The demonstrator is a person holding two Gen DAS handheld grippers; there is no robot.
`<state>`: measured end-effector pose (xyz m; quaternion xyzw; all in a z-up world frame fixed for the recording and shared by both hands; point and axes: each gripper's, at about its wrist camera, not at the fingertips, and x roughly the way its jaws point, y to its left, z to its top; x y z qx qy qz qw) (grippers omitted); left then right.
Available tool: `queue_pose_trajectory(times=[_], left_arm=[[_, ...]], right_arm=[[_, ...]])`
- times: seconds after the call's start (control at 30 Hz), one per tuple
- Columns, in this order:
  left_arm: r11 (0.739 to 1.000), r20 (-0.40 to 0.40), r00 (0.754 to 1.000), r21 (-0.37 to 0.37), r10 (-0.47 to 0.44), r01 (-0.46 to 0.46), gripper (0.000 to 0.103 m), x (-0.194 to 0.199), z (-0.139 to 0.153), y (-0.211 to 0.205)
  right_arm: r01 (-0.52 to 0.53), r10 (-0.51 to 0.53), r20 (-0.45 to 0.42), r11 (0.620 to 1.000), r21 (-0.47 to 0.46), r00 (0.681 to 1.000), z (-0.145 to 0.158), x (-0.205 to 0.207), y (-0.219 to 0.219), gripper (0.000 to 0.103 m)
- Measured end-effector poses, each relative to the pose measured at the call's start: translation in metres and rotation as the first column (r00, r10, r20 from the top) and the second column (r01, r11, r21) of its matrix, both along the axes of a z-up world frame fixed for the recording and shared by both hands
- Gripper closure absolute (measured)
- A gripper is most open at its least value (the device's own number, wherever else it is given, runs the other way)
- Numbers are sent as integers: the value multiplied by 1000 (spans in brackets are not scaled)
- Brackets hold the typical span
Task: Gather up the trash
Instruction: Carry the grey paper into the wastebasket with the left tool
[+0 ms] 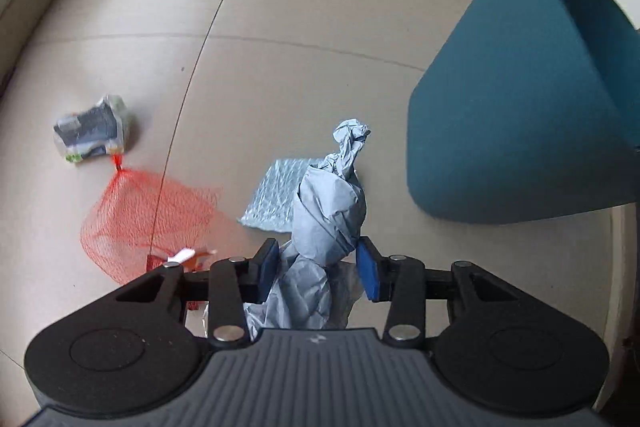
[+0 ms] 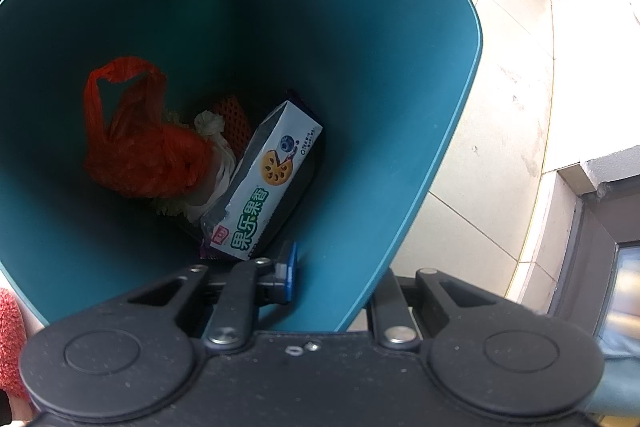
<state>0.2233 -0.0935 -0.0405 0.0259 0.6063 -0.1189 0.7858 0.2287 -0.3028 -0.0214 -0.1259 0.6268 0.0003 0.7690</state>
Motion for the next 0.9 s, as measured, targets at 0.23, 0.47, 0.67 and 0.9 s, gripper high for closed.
queue_pose_trajectory(times=[0.23, 0.47, 0.67, 0.9], left_arm=[[993, 117, 986, 30, -116, 114, 62, 8, 97, -44], [973, 221, 948, 17, -228, 230, 62, 18, 160, -103], [946, 281, 910, -18, -305, 323, 62, 33, 171, -168], [938, 236, 914, -27, -331, 347, 62, 53, 117, -219]], right_arm=[[4, -4, 7, 1000, 5, 1000, 0, -1, -1, 88], [10, -11, 15, 1000, 13, 1000, 3, -3, -2, 88], [14, -14, 21, 1000, 15, 1000, 4, -5, -3, 88], [25, -26, 31, 999, 20, 999, 5, -6, -5, 89]])
